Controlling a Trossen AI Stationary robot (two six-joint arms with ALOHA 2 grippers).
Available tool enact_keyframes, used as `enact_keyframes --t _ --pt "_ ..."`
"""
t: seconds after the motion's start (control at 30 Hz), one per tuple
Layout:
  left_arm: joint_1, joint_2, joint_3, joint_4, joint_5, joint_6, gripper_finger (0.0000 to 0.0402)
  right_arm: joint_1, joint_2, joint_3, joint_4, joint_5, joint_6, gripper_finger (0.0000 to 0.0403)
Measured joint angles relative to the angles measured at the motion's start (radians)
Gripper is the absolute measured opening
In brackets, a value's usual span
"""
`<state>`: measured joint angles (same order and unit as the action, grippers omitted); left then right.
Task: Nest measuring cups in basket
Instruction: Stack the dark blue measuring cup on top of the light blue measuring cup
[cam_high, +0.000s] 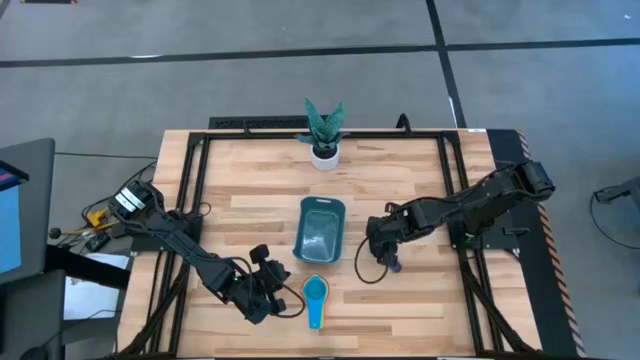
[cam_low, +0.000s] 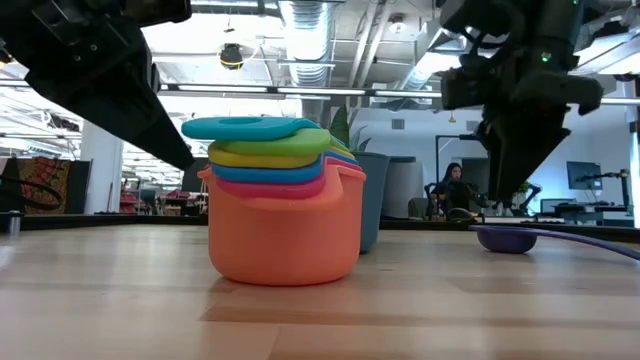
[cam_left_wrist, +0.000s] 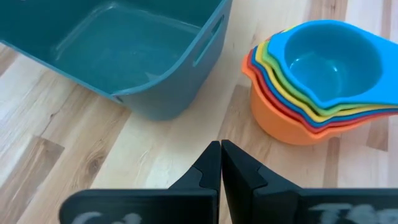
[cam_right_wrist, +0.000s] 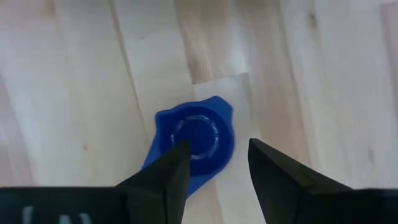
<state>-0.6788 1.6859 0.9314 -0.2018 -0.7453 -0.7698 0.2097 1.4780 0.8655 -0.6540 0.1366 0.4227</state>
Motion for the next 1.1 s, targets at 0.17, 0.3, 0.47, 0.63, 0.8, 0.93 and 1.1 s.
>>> enact_keyframes --t 0.17,0.3,0.47,0.63,0.8,0.93,1.1 --pt "0.000 0.000 0.000 -0.012 -0.002 0.003 0.0000 -0.030 0.000 -0.044 0.038 -0.021 -0.016 0.0172" --pt "0.004 0.000 0.000 -0.029 -0.003 -0.013 0.0000 -0.042 0.000 -0.075 0.095 -0.028 -0.016 0.0144" --pt "0.014 0.000 0.000 -0.028 -0.003 -0.019 0.0000 -0.064 0.004 -0.117 0.149 -0.042 -0.029 0.0121" --pt "0.016 0.000 0.000 -0.030 -0.003 -0.027 0.0000 -0.083 0.014 -0.118 0.169 -0.062 -0.073 0.0114" --pt "0.028 0.000 0.000 -0.030 -0.005 0.003 0.0000 -0.097 0.016 -0.118 0.173 -0.062 -0.084 0.0082" --pt "0.047 0.001 0.000 -0.028 0.004 0.004 0.0000 -0.100 0.016 -0.118 0.173 -0.064 -0.084 0.0049" --pt "0.058 0.001 0.000 -0.027 0.007 0.006 0.0000 -0.099 0.017 -0.118 0.184 -0.069 -0.073 0.0031"
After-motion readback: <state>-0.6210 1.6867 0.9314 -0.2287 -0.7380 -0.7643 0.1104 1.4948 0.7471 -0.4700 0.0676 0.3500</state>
